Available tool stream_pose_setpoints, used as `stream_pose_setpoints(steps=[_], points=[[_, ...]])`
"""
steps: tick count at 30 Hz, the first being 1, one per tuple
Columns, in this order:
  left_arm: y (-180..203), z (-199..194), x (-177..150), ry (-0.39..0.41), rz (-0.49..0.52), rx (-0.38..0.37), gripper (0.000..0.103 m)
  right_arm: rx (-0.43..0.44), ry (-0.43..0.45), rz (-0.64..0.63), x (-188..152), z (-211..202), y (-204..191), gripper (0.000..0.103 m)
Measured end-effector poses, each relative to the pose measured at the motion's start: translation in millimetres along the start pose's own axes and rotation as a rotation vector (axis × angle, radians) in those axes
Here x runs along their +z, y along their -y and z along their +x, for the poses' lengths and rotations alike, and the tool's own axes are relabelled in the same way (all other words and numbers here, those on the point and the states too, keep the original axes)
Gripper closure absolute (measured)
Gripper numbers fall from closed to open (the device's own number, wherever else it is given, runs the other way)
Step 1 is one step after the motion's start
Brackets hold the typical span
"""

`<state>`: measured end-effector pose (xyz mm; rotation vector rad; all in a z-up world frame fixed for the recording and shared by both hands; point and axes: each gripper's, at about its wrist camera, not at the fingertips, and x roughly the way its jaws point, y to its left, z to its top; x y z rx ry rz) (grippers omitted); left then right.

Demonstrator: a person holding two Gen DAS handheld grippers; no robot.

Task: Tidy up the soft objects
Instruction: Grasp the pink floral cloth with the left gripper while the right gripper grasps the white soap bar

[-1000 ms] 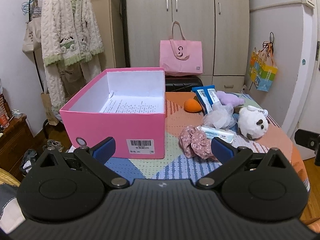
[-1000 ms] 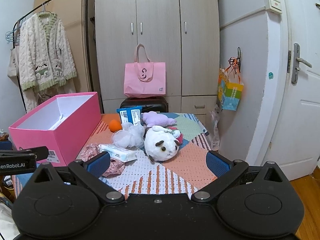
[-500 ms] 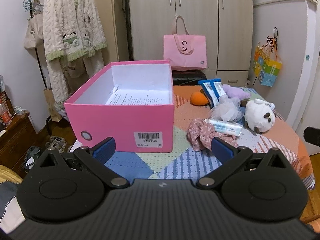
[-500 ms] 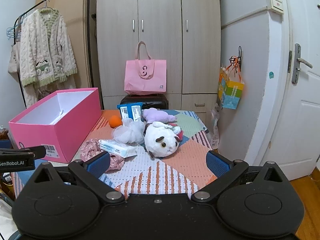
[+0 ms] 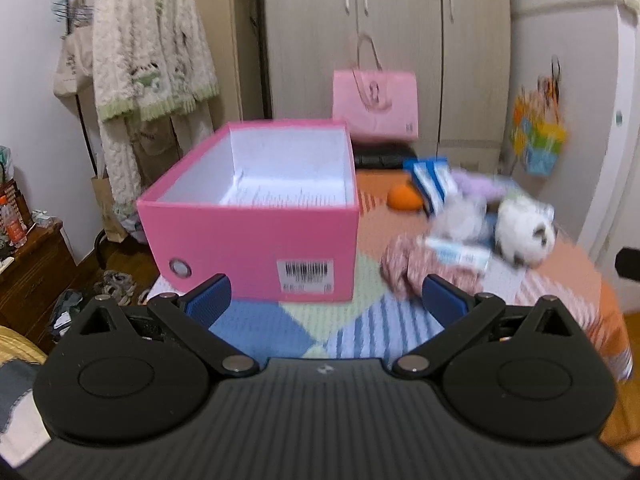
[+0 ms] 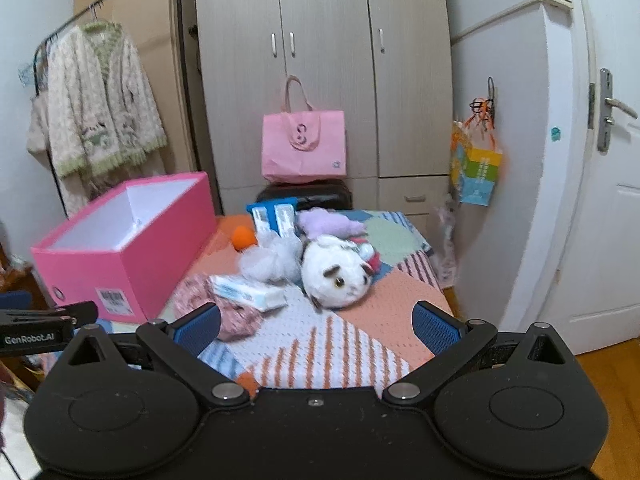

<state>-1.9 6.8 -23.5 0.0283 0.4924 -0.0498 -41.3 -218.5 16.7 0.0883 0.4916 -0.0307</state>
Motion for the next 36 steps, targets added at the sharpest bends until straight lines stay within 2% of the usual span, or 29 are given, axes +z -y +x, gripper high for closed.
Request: stream_pose_setpoints(steps=[6, 10, 13, 15, 21, 24, 31, 36], points=[[8, 6, 9, 0.032, -0.038, -0.053, 0.0, 0.145, 0.021, -0.002, 15, 12, 6, 0.0], [25, 14, 5, 0.043, 0.032, -0.084, 0.0, 0.245, 0.029, -0.056, 19, 29, 2, 0.002], [38, 25, 1, 0.029, 0.089, -0.179, 0.0, 0.295, 0.007, -0.102, 22, 44, -2, 0.013], [44, 33, -2, 0.024, 0.095, -0.229, 0.002, 0.326, -0.005, -0.119, 24, 53, -4, 0.014], [64, 61, -10, 0.012, 0.135, -0.291, 0.003, 0.422, -0.064, -0.184, 34, 87, -3, 0.036], [72, 76, -13, -0.005, 0.146, -0.297, 0.003, 0.48, -0.112, -0.209, 35, 110, -1, 0.037], [95, 112, -16, -0.023, 0.242, -0.252, 0.003, 0.559, -0.188, -0.276, 36, 156, -7, 0.052], [99, 127, -17, -0.017, 0.265, -0.24, 0.003, 0.544, -0.27, -0.298, 36, 189, -11, 0.052]])
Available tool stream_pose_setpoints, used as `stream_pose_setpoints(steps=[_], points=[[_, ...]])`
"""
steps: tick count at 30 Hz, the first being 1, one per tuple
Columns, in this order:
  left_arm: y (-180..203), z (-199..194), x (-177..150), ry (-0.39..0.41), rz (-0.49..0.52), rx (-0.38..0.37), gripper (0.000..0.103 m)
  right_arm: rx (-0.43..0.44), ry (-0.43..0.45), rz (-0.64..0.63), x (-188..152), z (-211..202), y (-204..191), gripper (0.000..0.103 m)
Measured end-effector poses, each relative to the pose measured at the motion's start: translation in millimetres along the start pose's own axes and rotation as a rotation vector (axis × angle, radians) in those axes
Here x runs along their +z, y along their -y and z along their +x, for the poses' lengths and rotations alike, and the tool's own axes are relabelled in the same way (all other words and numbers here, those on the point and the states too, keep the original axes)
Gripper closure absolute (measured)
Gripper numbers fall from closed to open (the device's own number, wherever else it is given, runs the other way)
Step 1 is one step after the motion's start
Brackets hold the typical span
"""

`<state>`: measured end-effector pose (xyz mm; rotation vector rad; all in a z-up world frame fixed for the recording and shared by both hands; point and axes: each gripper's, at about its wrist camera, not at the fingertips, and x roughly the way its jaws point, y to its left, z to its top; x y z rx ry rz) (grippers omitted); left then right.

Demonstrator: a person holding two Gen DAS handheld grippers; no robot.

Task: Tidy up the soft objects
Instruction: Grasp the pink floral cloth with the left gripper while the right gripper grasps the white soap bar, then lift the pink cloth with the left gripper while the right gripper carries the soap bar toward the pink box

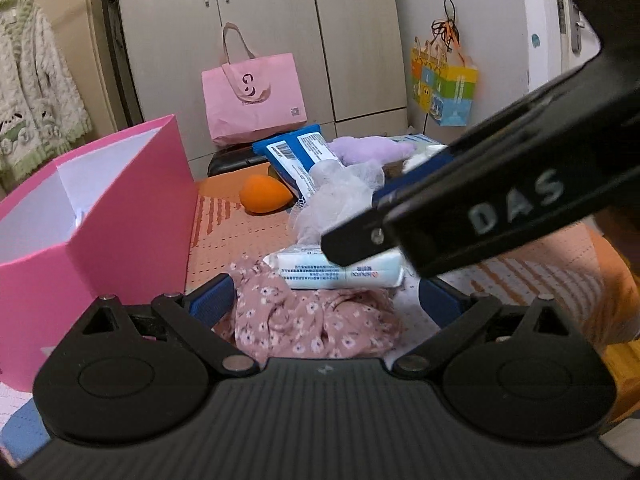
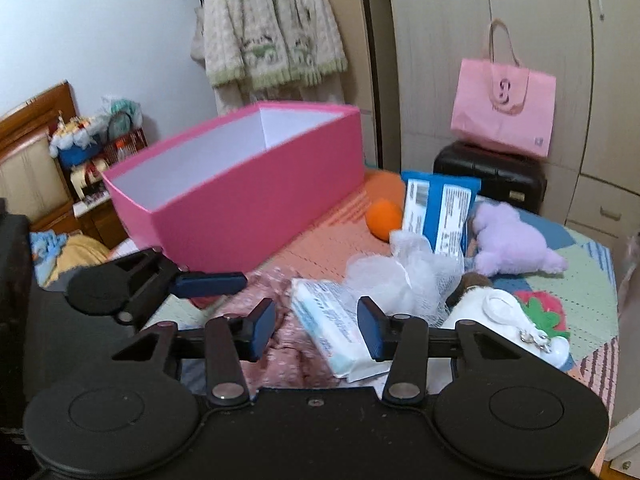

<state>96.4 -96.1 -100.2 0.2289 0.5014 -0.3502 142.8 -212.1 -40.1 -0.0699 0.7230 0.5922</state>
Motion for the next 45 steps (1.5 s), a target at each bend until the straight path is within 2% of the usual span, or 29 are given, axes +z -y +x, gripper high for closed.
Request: stream_pose_setpoints(steps=[3, 8, 10, 14, 18, 23, 24, 29, 31, 34, 37, 40, 42, 44, 45], points=[[-6, 7, -1, 0.002, -0.015, -0.005, 0.002, -0.006, -0.042, 0.011, 2, 12, 6, 0.052], [-7, 24, -3, -0.097, -0.032, -0.023, 0.003, -0.017, -0.115, 0.017, 4, 29, 14, 0.052], [-8, 25, -4, -0.107, -0.048, -0.026, 0.005, -0.015, -0.123, 0.0, 5, 31, 12, 0.052], [-12, 22, -6, -0.101, -0.093, -0.037, 0.037, -0.024, -0.147, -0.015, 7, 36, 9, 0.044], [-13, 20, -8, -0.083, -0.084, -0.037, 0.049, -0.078, -0.172, -0.051, 7, 44, 0, 0.04], [-15, 18, -11, -0.058, -0.077, -0.031, 0.07, -0.098, -0.18, -0.045, 9, 46, -3, 0.042], [-14, 17, -11, -0.057, -0.075, -0.03, 0.071, -0.091, -0.179, -0.038, 9, 44, -3, 0.048], [-26, 13, -10, -0.071, -0.149, -0.048, 0.076, -0.021, -0.148, -0.021, 8, 29, -8, 0.052], [-28, 11, -12, -0.071, -0.151, -0.054, 0.078, -0.005, -0.155, 0.005, 8, 23, -8, 0.06], [-26, 8, -15, -0.066, -0.136, -0.038, 0.079, -0.004, -0.17, 0.039, 5, 21, -7, 0.064], [-27, 7, -15, -0.067, -0.143, -0.036, 0.079, -0.019, -0.174, 0.097, 4, 23, -3, 0.063], [-27, 8, -15, -0.069, -0.14, -0.027, 0.079, -0.049, -0.186, 0.164, -1, 27, 2, 0.049], [-27, 8, -16, -0.067, -0.135, -0.017, 0.079, -0.052, -0.192, 0.197, -7, 33, 7, 0.049], [-28, 7, -17, -0.062, -0.135, -0.018, 0.079, -0.043, -0.156, 0.217, -10, 33, 10, 0.05], [-29, 6, -18, -0.061, -0.137, -0.02, 0.079, -0.04, -0.149, 0.217, -10, 31, 9, 0.055]])
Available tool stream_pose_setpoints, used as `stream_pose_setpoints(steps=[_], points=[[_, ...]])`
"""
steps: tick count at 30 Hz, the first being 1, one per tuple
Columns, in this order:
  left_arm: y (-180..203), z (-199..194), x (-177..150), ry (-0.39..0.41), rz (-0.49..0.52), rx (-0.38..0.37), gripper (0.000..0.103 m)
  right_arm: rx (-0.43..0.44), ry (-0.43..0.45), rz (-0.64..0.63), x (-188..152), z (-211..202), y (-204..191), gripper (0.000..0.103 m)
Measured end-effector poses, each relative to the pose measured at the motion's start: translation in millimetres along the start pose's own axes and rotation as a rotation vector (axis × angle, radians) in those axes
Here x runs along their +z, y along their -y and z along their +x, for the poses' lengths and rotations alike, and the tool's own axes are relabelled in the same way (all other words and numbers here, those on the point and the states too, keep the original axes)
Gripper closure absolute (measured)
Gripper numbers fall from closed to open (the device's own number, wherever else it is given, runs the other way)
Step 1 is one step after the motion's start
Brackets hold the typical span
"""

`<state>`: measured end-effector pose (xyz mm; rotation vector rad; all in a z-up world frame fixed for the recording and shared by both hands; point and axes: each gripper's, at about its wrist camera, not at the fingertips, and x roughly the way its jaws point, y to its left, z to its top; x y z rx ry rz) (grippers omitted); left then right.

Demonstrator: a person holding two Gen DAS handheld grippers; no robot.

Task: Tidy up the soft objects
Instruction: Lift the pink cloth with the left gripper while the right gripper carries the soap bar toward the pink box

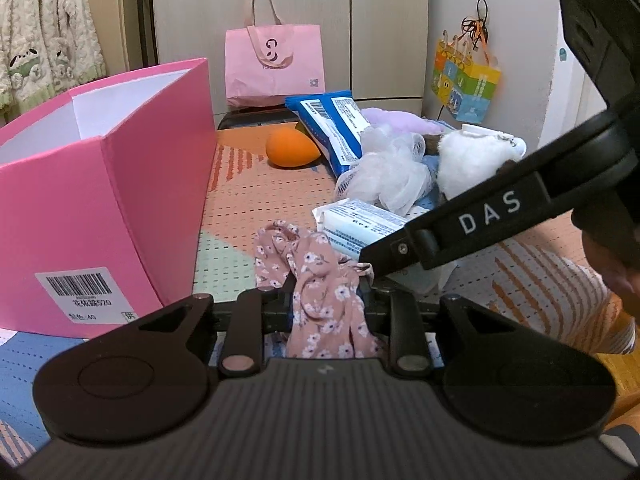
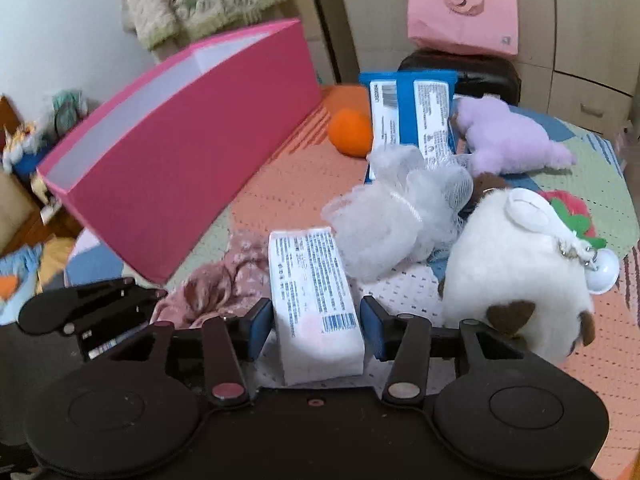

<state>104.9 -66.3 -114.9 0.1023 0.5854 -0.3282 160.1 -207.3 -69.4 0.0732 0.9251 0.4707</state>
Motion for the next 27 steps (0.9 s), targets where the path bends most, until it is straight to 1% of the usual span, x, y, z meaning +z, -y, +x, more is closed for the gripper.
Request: stream_pose_setpoints(steps=[3, 10, 17, 21, 27], points=[[-1, -2, 0, -0.001, -0.001, -0.006, 0.081, 0.014, 0.013, -0.007, -5, -4, -1, 0.057], [-13, -17, 2, 0.009, -0.025, -0.037, 0.082, 0.021, 0.03, -0.011, -21, -19, -4, 0.057], [-25, -35, 1, -0.003, -0.063, -0.099, 0.082, 0.022, 0.05, -0.007, -33, -36, -8, 0.057], [-30, -43, 0, -0.022, -0.075, -0.138, 0.082, 0.019, 0.062, -0.018, -37, -47, -16, 0.057], [-43, -61, 3, -0.085, -0.071, -0.191, 0.082, 0.032, 0.084, -0.027, -38, -65, -33, 0.057]])
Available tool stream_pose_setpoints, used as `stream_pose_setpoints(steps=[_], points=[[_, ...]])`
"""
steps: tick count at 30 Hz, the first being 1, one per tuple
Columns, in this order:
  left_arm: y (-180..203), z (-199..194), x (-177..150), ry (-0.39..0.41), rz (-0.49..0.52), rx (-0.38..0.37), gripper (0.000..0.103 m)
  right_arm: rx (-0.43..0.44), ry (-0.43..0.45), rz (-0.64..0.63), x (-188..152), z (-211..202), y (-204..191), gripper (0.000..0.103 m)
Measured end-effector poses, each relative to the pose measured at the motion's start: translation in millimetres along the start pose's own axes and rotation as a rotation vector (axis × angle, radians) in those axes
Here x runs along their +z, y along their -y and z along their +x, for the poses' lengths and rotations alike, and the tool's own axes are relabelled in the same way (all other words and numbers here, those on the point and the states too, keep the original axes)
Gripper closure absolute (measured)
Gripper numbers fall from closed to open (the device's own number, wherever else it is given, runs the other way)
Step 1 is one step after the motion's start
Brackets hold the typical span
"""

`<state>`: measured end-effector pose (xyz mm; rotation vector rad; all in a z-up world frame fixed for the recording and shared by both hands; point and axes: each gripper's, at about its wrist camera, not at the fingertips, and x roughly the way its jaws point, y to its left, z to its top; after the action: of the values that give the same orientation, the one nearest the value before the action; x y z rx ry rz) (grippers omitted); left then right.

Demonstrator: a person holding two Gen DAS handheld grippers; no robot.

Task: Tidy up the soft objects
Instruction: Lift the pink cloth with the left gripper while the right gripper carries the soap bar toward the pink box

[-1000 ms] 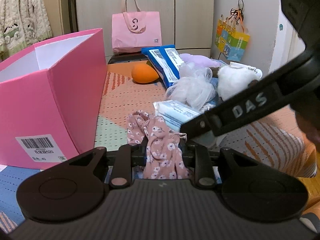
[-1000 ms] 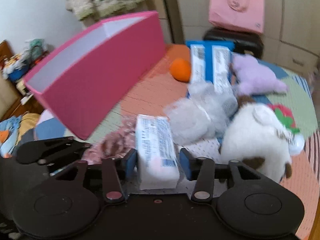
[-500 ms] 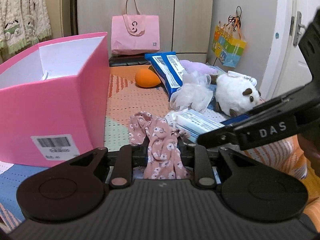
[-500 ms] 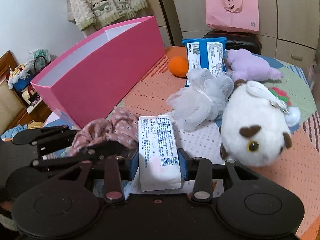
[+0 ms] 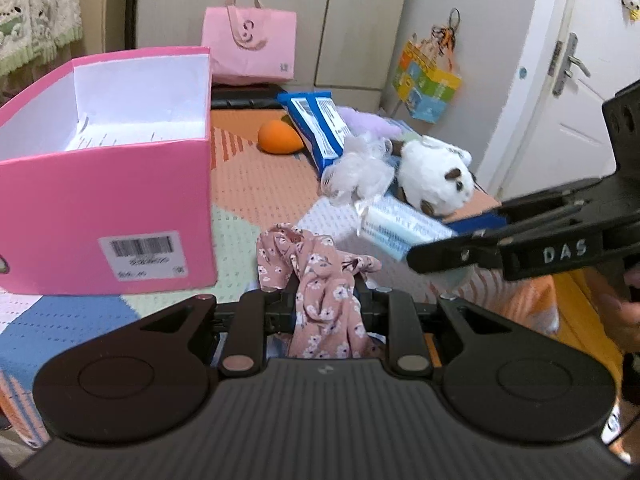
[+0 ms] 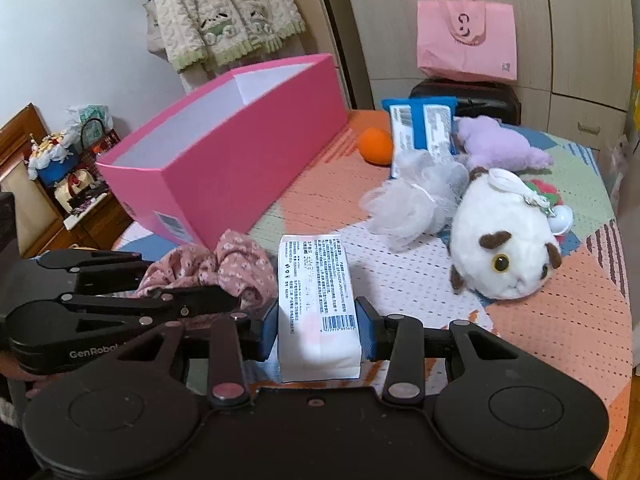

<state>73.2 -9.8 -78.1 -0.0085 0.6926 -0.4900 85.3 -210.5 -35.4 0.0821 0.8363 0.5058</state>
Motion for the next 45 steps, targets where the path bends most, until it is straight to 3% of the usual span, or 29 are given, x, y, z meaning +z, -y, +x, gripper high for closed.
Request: stream_pose_setpoints(steps=[6, 15, 20, 27, 30, 34, 45], points=[[-17, -24, 4, -0.077, 0.058, 0.002, 0.082, 0.037, -0.017, -0.012, 5, -12, -26, 0.057], [-54, -67, 15, -0.176, 0.032, -0.027, 0.082, 0.133, -0.059, -0.021, 23, -21, -57, 0.057], [-66, -91, 35, -0.147, 0.04, 0.002, 0.082, 0.155, -0.038, -0.053, 44, -26, -73, 0.057], [-75, -116, 75, -0.013, 0.082, 0.019, 0.082, 0.202, 0.051, -0.102, 83, -36, -93, 0.057], [-78, -115, 86, 0.032, 0.098, 0.038, 0.082, 0.231, 0.077, -0.107, 94, -32, -98, 0.057], [-90, -104, 105, 0.052, 0.075, 0.007, 0.082, 0.222, 0.065, -0.109, 113, -11, -100, 0.057], [-138, -29, 155, 0.066, -0.074, 0.053, 0.082, 0.085, 0.089, -0.087, 184, 65, -81, 0.057]])
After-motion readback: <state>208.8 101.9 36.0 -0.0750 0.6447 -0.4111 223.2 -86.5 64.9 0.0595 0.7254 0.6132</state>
